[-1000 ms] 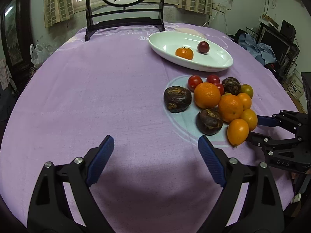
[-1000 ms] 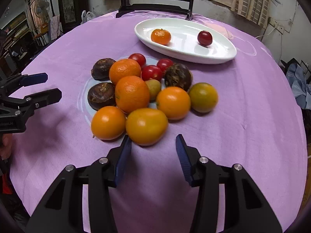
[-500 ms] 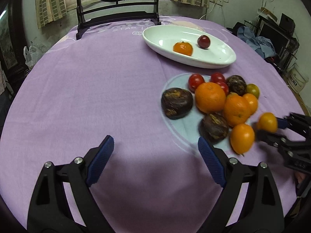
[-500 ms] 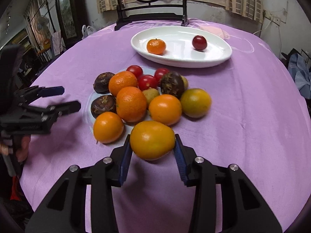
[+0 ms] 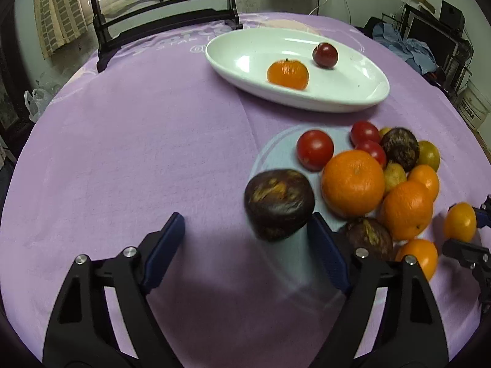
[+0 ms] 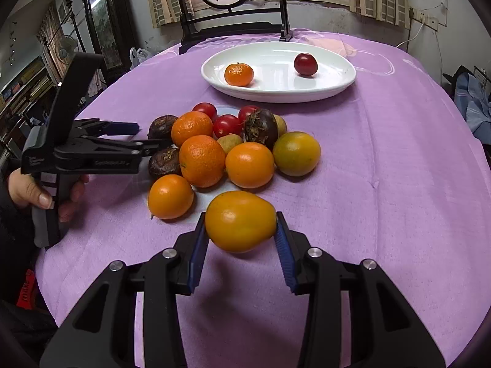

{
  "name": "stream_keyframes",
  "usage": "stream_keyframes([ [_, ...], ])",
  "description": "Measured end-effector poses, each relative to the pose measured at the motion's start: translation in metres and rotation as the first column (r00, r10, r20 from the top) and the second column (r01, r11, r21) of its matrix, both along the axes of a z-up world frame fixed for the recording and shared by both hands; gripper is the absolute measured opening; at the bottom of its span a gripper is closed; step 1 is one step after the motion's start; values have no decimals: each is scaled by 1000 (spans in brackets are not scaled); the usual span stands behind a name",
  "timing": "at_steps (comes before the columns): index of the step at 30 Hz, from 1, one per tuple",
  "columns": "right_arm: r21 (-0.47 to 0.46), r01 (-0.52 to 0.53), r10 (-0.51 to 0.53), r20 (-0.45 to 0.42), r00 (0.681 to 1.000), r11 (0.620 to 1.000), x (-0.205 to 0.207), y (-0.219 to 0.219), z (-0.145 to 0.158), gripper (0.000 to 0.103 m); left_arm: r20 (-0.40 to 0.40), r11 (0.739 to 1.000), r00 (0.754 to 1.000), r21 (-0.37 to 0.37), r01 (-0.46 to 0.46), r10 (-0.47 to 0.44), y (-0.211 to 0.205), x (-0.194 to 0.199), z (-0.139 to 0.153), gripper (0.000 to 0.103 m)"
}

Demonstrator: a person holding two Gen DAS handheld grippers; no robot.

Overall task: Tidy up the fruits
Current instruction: 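Carry passion fruit and yellow tomato to the plate and release both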

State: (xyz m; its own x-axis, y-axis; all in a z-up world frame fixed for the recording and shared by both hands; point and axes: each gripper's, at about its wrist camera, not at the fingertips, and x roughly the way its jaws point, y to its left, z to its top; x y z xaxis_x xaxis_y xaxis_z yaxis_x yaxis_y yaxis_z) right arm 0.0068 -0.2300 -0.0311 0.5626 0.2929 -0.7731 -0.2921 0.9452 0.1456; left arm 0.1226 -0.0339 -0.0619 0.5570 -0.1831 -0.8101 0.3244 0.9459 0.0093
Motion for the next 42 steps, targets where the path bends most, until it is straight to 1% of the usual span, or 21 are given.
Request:
stream_keyframes([
  [1,0,2,-2,0,1000,1000,0,0,0,42,8,1000,1000,-12,11,-11,-2,1,0,72],
  [2,-1,6,-6,0,1000,1000,-1,0,0,42,22,999,999,-22,25,-24,-5,1,2,53],
  [3,-2,8,-8,0,1000,1000,-1,-1,0,42,24,999,999,-25,28,-28,-7,1,3,45],
  [5,-6,14,-14,1,1000,1000,-2,-3,1,42,16,1000,1000,-24,17,-17,-8,0,4,45],
  [8,-8,25,-25,12,1000,1000,-5,-7,6,42,-7,999,1000,-51,11,-11,-5,-6,7,44],
  [10,-8,30,-29,24,999,1000,-7,-9,11,42,-2,998,1000,-68,14,-15,-2,-15,14,44],
  [16,-4,39,-38,94,995,999,-14,-17,39,42,61,992,997,-113,61,-54,-2,-42,61,44],
  [18,8,33,-33,119,992,999,-12,-20,51,42,102,987,993,-143,73,-58,-5,-49,80,45],
  [19,24,22,-24,127,992,999,-9,-21,59,42,124,982,990,-171,85,-64,-8,-52,91,45],
  [21,51,5,-13,146,989,999,-3,-22,69,42,144,972,986,-206,116,-87,-16,-52,105,45],
  [23,56,0,-9,170,985,998,9,-20,79,42,151,969,984,-212,125,-94,-24,-46,112,45],
  [24,56,2,-12,177,984,998,15,-20,83,42,153,972,984,-203,120,-90,-30,-39,114,45],
  [26,51,8,-18,191,981,999,35,-20,88,42,148,974,986,-202,107,-78,-37,-24,115,45],
  [28,41,24,-32,199,979,999,54,-18,88,42,127,974,990,-209,82,-56,-43,-1,110,45],
  [30,50,37,-45,172,984,998,80,-18,82,42,98,979,995,-202,40,-21,-46,27,99,45],
  [32,35,58,-63,146,987,998,104,-16,72,42,71,981,997,-196,6,8,-47,49,90,45],
  [36,-21,69,-67,81,994,997,147,-13,47,42,17,975,998,-213,-62,68,-43,90,71,45],
  [38,-50,70,-68,48,997,996,161,-12,33,42,9,973,997,-218,-76,80,-44,102,64,45],
  [40,-72,74,-72,30,997,995,171,-10,22,42,2,975,996,-205,-86,89,-45,114,57,45],
  [42,-63,76,-75,20,997,995,176,-10,17,42,1,977,996,-192,-88,90,-49,125,53,45],
])
